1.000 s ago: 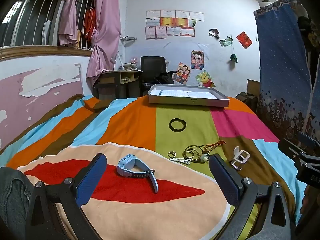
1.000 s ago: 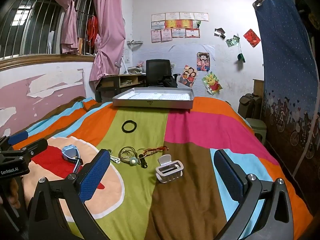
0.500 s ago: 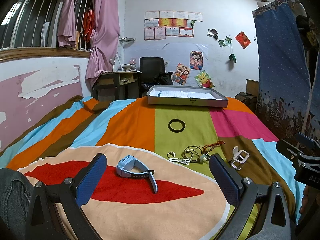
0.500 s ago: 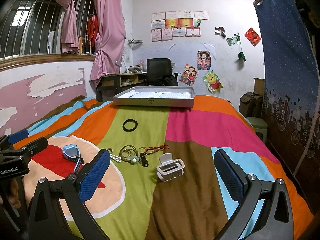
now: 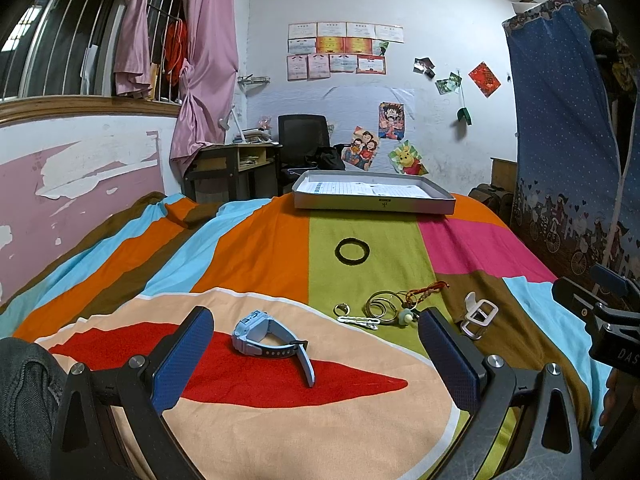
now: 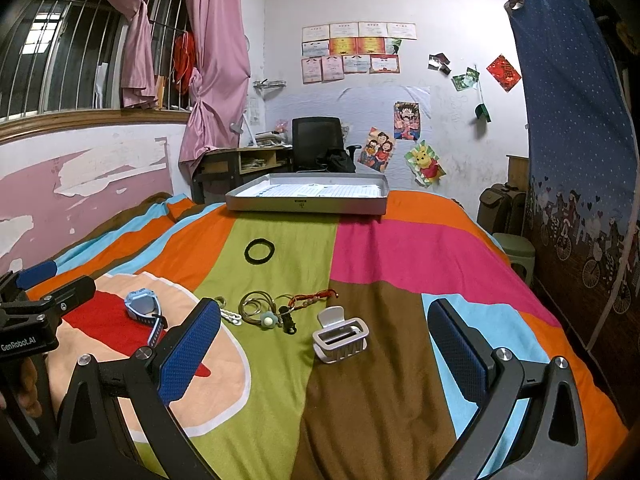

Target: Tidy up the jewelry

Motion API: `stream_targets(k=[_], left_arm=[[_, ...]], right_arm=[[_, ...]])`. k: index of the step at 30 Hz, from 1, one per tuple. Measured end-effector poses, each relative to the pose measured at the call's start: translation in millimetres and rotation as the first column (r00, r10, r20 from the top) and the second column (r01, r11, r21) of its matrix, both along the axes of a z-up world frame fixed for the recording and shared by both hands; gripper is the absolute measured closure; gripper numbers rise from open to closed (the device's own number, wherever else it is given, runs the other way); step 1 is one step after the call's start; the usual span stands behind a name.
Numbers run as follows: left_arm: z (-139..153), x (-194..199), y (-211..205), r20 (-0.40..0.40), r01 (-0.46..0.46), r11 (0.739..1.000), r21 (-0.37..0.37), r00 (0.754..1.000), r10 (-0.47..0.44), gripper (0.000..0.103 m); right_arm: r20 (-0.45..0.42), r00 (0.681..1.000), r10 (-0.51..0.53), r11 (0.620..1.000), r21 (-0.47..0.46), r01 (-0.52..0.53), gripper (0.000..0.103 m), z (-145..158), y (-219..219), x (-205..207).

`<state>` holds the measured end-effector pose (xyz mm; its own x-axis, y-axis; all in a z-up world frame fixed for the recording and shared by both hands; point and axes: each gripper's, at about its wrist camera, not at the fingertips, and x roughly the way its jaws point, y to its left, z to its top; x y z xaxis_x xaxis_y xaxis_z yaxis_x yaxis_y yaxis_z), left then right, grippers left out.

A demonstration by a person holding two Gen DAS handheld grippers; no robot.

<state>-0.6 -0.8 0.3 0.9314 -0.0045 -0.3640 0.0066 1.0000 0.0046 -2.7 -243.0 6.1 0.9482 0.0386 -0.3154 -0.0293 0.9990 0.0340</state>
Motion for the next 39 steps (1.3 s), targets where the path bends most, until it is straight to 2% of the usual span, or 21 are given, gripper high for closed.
stream_targets(k=[39], left_arm=[[0.0, -0.4, -1.2, 0.002, 0.001, 1.0, 0.006, 1.0, -0.001, 0.0]], right_arm=[[-0.002, 1.0, 0.0, 1.0, 0.007, 0.0, 0.001, -0.8, 0.3, 0.2]])
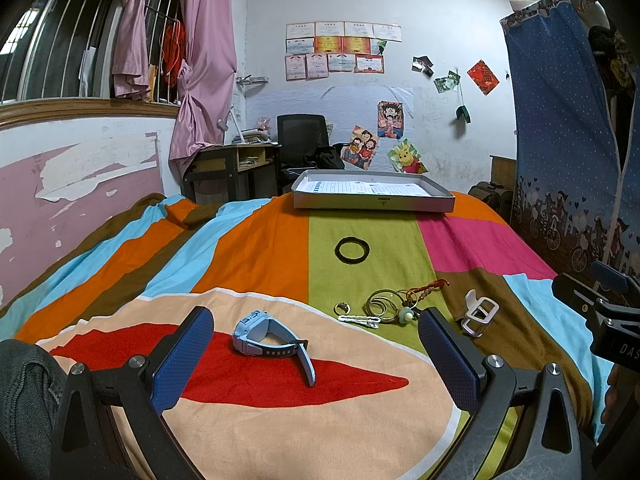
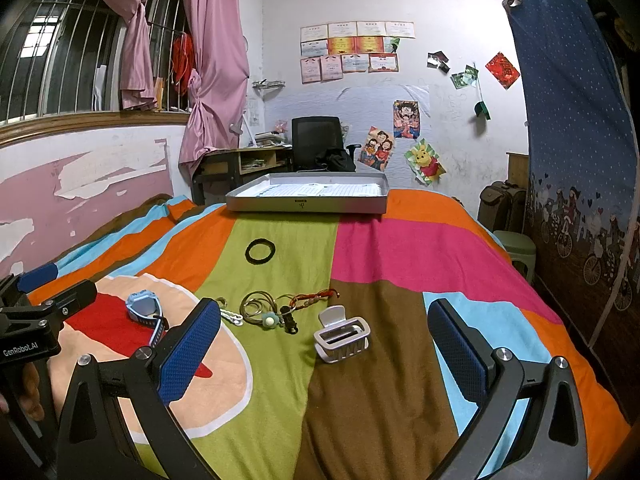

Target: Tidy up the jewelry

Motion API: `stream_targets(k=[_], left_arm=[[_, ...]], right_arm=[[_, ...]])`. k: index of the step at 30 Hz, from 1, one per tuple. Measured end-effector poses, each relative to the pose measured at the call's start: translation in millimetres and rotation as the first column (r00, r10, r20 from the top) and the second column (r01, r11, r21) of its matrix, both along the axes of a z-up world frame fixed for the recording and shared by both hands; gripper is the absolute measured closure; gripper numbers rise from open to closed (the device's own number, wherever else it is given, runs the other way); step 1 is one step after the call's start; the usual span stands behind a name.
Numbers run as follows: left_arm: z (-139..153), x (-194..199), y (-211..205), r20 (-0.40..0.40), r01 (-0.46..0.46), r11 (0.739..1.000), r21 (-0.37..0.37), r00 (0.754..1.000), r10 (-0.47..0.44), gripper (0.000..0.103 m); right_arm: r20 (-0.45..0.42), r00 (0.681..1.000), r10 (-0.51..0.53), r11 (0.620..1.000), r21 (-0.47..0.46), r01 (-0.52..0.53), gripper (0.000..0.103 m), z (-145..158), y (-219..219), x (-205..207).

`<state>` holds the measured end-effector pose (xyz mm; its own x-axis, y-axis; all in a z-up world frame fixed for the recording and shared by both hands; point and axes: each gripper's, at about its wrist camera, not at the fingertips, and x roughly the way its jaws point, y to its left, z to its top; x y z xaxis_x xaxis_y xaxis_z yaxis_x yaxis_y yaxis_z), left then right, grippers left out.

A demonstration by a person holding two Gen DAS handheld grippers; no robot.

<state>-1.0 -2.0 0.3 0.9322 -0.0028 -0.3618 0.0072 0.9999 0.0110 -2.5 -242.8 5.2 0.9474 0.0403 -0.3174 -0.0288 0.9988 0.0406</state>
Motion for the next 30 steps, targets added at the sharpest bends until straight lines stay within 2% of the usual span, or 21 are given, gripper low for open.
stream_targets(k=[12, 17, 25, 30], left_arm=[[0, 1, -14, -0.015, -0.012, 1.0, -0.017, 1.0, 0.012, 0.0], [-3, 8, 3, -0.03, -0.035, 0.998, -0.048, 0.999, 0.034, 0.0], [-9, 27, 27, -0.088, -0.121, 0.99, -0.069, 0.99, 0.114, 0.0], [-18, 52, 43, -0.161, -0.205, 0.975, -0.089, 0.969, 0.189, 0.0]], right_arm=[[0.001, 1.0, -0.007, 1.0, 0.007, 0.007, 0.001, -1, 1, 3], [-0.012, 1.0, -0.018, 1.0, 0.023, 0.018, 0.001, -7, 1, 6], [-0.056, 0.998, -0.008, 0.999, 0.045, 0.011, 0.001, -20, 5, 26], [-0.125, 0.992, 0.029, 0.997, 0.068, -0.02, 0.001, -38, 8, 53]])
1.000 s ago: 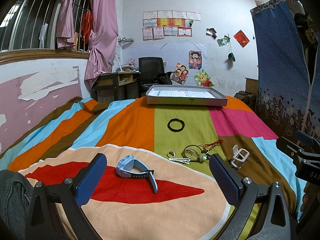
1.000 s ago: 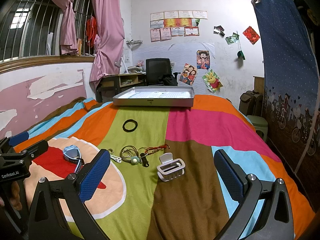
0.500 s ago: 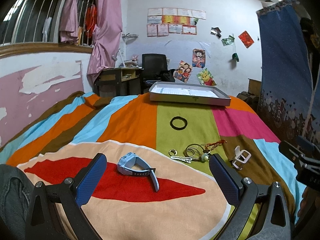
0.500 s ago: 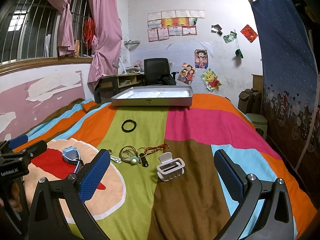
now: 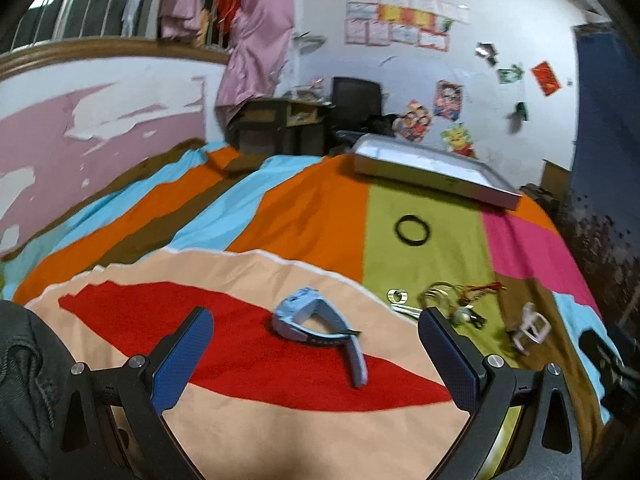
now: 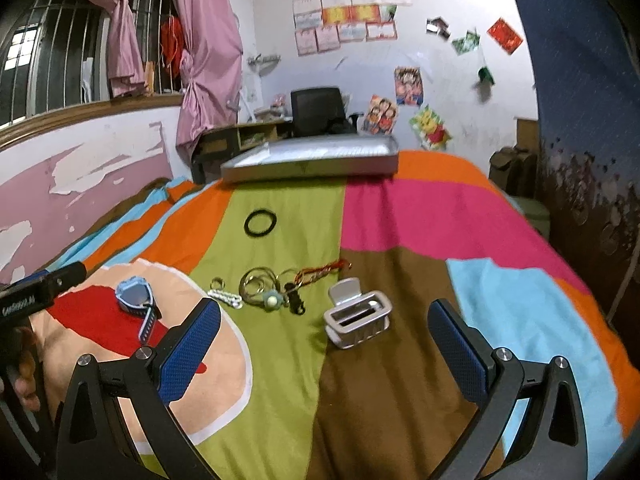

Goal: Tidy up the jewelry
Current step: 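Grasp the blue watch with the left tool while the right tool grasps the white hair clip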

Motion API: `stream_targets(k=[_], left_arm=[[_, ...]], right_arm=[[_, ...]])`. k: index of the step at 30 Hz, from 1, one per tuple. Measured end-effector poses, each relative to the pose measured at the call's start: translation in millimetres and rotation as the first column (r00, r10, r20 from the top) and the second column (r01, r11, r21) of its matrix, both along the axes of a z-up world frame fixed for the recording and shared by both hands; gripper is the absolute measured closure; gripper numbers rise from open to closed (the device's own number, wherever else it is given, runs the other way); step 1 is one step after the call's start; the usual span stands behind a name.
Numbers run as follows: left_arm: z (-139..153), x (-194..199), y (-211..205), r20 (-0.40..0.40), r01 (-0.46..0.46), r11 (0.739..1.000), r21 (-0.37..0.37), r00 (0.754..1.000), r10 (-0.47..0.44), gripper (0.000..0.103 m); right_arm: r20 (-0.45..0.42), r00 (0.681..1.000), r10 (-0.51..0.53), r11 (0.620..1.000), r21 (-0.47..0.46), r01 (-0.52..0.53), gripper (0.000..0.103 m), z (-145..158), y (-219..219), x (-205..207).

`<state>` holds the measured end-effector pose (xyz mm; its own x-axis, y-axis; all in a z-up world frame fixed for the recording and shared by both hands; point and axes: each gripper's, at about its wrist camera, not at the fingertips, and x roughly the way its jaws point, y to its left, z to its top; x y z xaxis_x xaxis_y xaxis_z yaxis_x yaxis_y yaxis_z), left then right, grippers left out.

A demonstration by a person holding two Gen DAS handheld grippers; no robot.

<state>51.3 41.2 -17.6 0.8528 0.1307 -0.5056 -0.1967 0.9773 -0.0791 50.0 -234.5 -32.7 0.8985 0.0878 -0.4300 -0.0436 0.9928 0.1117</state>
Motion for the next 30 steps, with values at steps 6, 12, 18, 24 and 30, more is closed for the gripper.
stream_targets(k=[6, 12, 18, 24, 30], left_arm=[[-9, 31, 7, -0.049, -0.042, 0.999, 0.029, 0.998, 0.043, 0.0], [-28, 61, 17, -0.116, -0.097, 0.995, 0.012, 0.988, 0.097, 0.0], [-47, 91, 18, -0.174, -0.095, 0.995, 0.025, 0.98, 0.098, 0.0], [-64, 108, 23, -0.256, -0.057, 0.998, -0.038, 0.965, 0.045, 0.0], [-73, 117, 11, -0.302, 0.036, 0.998, -0.049, 0.952, -0.049, 0.0]], right_arm=[[-0.066, 0.998, 0.008, 1.0, 0.001, -0.008, 0.001, -15, 4, 37], [-0.121, 0.992, -0.028, 1.0, -0.009, 0.027, 0.001, -31, 8, 74], [-0.21, 0.976, -0.054, 0.998, -0.033, 0.048, 0.001, -51, 14, 106], [-0.302, 0.952, -0.041, 0.998, 0.024, 0.051, 0.001, -72, 11, 129], [-0.317, 0.948, 0.042, 0.997, 0.077, -0.019, 0.001, -81, 26, 139]])
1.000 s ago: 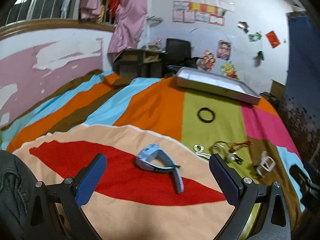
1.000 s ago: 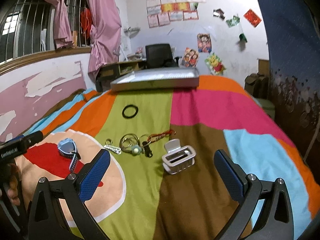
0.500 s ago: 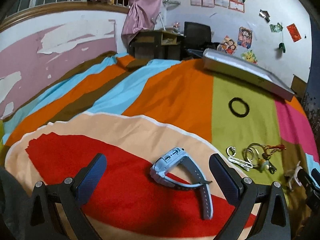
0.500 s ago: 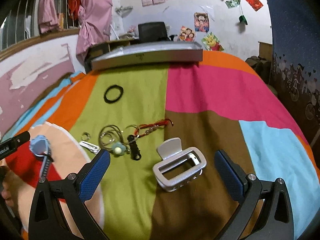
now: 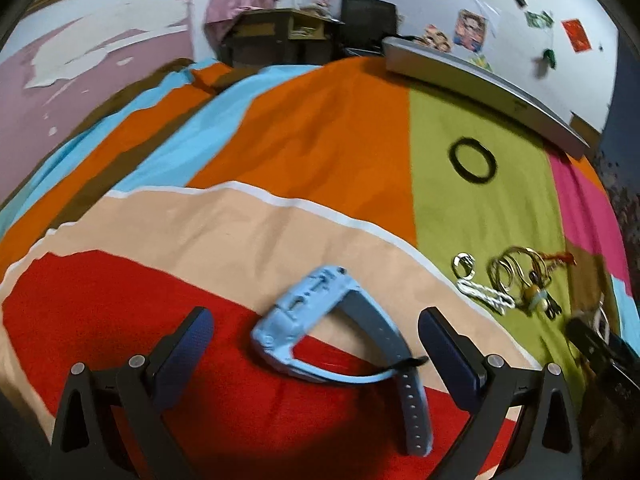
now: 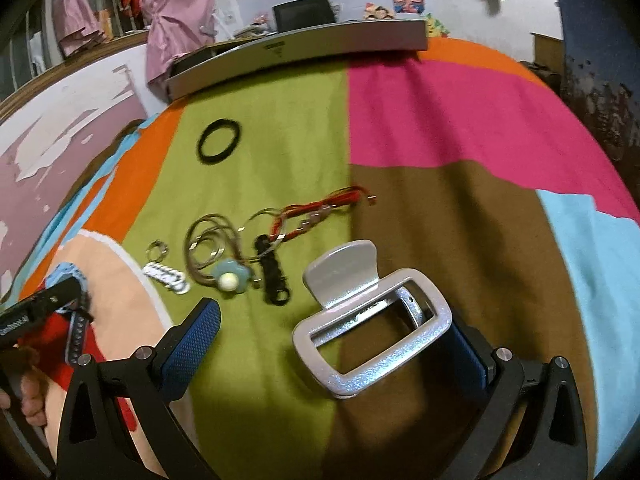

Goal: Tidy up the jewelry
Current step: 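Grasp the blue watch with the left tool while the right tool grasps the white hair clip, then carry the watch with the left tool while the right tool carries the clip to the tray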

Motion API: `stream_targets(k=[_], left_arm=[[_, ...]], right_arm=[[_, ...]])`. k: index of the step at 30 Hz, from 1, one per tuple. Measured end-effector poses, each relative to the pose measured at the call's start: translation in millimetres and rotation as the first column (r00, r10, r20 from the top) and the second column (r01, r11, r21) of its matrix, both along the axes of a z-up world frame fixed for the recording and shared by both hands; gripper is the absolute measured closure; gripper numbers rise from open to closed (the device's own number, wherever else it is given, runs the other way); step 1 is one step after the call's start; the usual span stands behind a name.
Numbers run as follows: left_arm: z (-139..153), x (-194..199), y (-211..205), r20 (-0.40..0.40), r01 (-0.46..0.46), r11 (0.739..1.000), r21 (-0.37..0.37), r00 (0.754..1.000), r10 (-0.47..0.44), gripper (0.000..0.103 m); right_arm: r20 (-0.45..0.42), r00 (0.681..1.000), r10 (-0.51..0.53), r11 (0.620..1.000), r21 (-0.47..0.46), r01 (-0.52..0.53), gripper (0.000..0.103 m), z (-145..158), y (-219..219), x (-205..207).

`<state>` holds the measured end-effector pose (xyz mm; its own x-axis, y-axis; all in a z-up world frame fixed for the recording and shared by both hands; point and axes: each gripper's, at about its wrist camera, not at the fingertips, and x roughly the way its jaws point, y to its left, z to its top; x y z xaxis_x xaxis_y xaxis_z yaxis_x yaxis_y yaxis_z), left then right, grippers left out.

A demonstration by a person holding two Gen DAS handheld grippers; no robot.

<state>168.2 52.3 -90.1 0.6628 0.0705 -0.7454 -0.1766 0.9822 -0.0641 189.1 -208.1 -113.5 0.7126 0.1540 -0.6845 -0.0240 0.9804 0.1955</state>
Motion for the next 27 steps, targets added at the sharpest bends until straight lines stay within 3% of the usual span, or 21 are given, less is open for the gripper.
stream_targets(k=[4, 10, 17, 21, 27], left_arm=[[-2, 1, -6, -0.015, 0.038, 0.999, -0.007, 0.999, -0.038, 0.019], [-1, -2, -4, -0.015, 0.051, 0.998, -0.028, 0.999, -0.051, 0.029], [-1, -8, -5, -0.01, 0.066, 0.997, -0.042, 0.998, -0.066, 0.041], [0, -11, -7, 0.0, 0.075, 0.997, -0.032, 0.997, -0.075, 0.053], [2, -16, -9, 0.017, 0.085, 0.996, -0.004, 0.996, -0.085, 0.07]], right_arm=[[0.001, 0.999, 0.055, 0.998, 0.024, -0.055, 0.001, -3, 15, 6], [0.001, 0.994, 0.111, 0.992, 0.057, -0.111, 0.007, -5, 36, 8], [-0.021, 0.994, 0.11, 0.992, 0.061, -0.109, 0.033, -11, 43, 8], [-0.025, 0.995, 0.094, 0.994, 0.064, -0.092, 0.048, -13, 38, 5], [-0.018, 0.996, 0.09, 0.994, 0.065, -0.089, 0.049, -13, 36, -1]])
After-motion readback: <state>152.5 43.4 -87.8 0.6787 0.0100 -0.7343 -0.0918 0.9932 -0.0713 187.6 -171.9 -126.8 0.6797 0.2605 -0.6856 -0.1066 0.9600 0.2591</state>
